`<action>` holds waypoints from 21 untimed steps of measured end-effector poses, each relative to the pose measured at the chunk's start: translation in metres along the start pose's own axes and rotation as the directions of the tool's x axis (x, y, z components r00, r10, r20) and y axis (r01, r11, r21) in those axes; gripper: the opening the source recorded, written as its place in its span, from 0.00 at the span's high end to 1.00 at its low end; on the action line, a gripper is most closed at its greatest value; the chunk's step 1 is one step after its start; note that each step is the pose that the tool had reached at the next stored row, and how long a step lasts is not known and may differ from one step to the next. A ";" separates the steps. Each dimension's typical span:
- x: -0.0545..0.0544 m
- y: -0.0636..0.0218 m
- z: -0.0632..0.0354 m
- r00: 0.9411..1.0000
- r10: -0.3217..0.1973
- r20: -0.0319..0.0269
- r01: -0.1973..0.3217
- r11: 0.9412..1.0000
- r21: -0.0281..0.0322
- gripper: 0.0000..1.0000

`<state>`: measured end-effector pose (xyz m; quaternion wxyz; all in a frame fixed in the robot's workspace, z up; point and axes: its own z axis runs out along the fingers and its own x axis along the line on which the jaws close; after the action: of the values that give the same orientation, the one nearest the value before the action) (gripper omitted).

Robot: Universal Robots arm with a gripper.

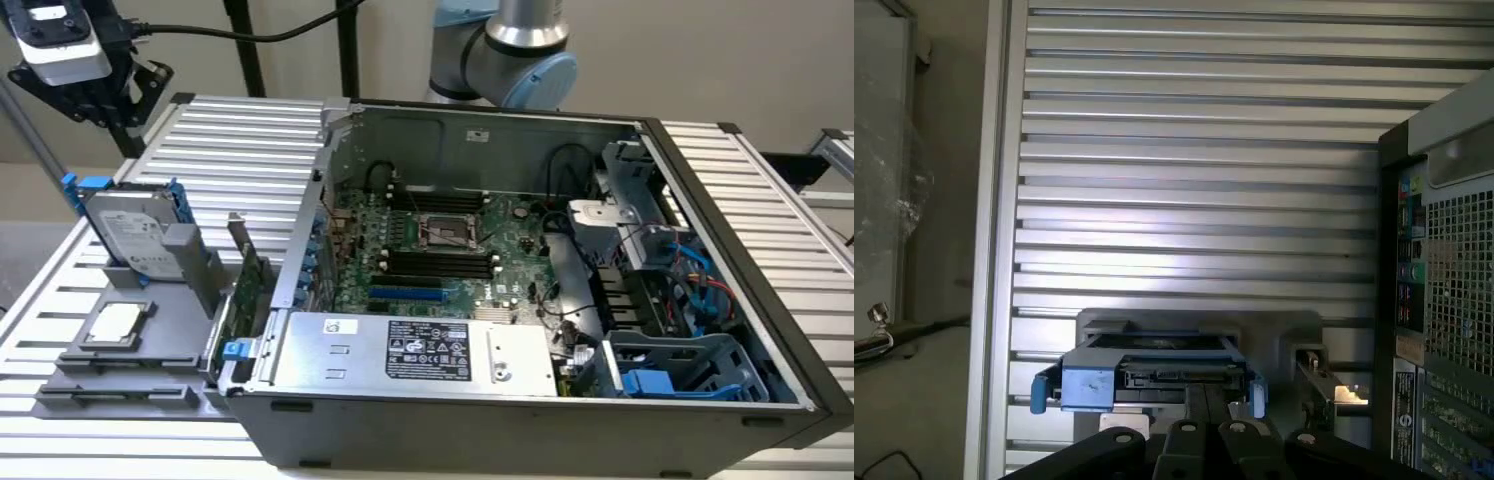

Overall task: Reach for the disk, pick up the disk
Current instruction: 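Pick up the disk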

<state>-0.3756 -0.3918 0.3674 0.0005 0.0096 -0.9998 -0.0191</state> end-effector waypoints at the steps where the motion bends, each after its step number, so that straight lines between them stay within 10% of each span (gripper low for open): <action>1: 0.000 0.0004 0.0000 1.000 0.000 0.000 0.000 1.000 0.000 0.89; 13: 0.046 0.0090 0.0004 1.000 0.000 0.000 0.000 1.000 0.001 0.89; 21: 0.052 0.0091 0.0004 0.999 -0.046 -0.002 0.046 0.999 0.001 0.89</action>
<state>-0.4272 -0.3837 0.3674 0.0008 0.0325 -0.9993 -0.0187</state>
